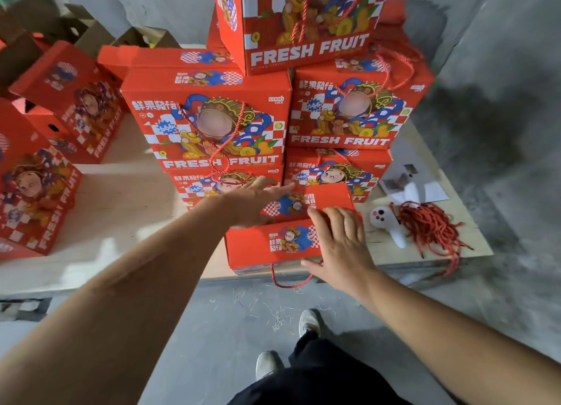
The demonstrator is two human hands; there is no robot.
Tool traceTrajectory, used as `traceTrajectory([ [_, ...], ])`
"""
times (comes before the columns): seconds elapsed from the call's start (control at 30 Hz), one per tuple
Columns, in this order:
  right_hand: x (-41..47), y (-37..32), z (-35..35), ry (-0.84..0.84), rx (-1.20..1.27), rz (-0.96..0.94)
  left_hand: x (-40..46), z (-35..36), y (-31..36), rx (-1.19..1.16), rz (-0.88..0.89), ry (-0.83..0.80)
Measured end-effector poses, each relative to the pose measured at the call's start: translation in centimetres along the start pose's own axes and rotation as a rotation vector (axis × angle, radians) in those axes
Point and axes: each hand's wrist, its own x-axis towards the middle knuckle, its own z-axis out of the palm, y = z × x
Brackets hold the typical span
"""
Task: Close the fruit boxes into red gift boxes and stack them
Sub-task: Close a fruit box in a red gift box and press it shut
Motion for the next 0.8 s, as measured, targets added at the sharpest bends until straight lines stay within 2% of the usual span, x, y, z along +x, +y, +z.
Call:
traceTrajectory([
  [0.17,-2.7,-0.1,1.0,0.178,0.025,-0.005,-0.3,-0.1,-0.5,0.097,-0.052,-0.114],
  [0.5,-3.0,-0.2,0.0,0.261,-0.07,-0.025,0.0,0.3,0.9,0.214,-0.158,-0.042],
  [0.6,-2.8,-0.4,-0.4,0.232,-0.032,-0.013,0.4,0.3,1.0,0.236,-0.165,-0.034],
  [0.8,-1.2,-0.3,-1.2,0.092,-0.011,-0.015,0.5,0.8,-0.5,0.144,-0.028,0.123],
])
